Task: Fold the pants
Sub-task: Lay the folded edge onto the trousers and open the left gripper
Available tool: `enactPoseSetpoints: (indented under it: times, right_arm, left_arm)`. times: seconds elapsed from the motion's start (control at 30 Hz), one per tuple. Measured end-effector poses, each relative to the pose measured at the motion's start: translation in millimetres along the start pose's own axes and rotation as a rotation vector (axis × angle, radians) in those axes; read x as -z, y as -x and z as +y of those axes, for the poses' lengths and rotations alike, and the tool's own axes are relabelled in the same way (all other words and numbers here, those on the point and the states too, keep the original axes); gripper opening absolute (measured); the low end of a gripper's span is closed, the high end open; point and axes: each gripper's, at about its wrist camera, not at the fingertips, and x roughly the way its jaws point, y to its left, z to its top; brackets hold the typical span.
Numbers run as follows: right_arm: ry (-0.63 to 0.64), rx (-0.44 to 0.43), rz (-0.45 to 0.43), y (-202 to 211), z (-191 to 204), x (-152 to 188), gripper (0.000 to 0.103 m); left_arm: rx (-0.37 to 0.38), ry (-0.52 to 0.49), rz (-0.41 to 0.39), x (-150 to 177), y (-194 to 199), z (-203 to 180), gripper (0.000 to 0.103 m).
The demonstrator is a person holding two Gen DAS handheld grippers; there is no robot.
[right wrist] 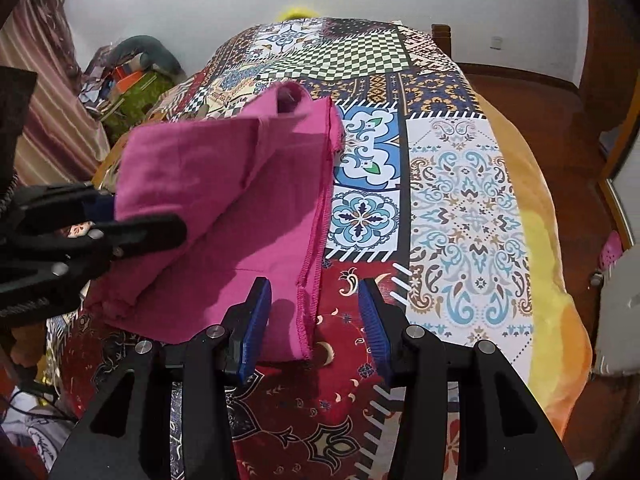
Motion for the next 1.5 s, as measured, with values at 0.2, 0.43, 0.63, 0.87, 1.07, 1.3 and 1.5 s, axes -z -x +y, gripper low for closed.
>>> enactPoseSetpoints:
  times: [0.2,0.43,0.63,0.87,1.07,1.3,1.5]
  right_arm:
    - [0.004,0.007,-0.007,2,-1,-1,0.042]
    - [0.003,0.012,-0.006,3,-2,1,0.042]
    - [0.003,0.020,-0.005,5,-3,1,0.042]
    - [0.005,0.022,-0.012,13,-1,4,0.042]
    - [0.025,0.009,0.009,11,8,9,0.042]
    - [0.030,0.003,0.055,-6,17,17,0.042]
    - [0.020,0.009,0.063,-16,17,15,0.042]
  left_arm:
    - [0.045,0.013,0.037,3,-5,-6,0.040]
    - [0.074,-0.006,0.033,6,4,-17,0.040]
    - [0.077,-0.018,-0.012,6,24,-20,0.041]
    - [-0.007,0.003,-0.053,4,38,10,0.045]
    - [-0.105,0.069,-0.026,10,31,60,0.045]
    - [-0.140,0.159,-0.036,2,33,108,0.045]
    - [-0.165,0.137,-0.051,-18,25,123,0.057]
